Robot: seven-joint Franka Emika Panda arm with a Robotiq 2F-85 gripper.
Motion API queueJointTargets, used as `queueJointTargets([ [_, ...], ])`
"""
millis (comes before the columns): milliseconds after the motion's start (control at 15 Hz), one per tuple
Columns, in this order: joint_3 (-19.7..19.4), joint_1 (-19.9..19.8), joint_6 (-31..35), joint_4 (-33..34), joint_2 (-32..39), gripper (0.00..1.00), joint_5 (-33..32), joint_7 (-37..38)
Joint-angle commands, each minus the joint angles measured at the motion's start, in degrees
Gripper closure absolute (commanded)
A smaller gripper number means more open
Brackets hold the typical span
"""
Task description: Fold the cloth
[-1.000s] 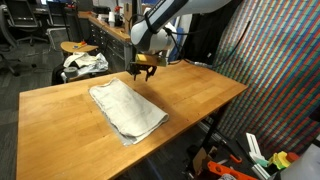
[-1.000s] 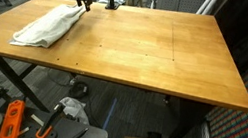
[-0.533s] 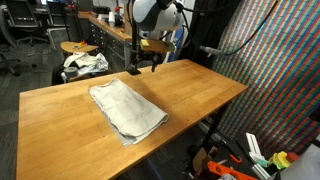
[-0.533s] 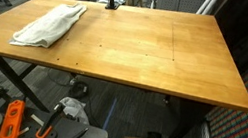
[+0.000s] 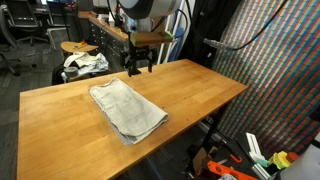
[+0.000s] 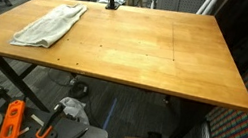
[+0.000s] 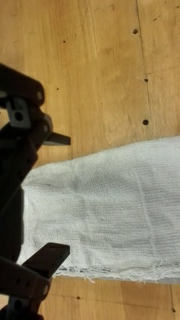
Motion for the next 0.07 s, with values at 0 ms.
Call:
queueJointTargets([
  [0,0.5,-0.7,-0.1,0.1,0.3,0.0,-0.1,0.1],
])
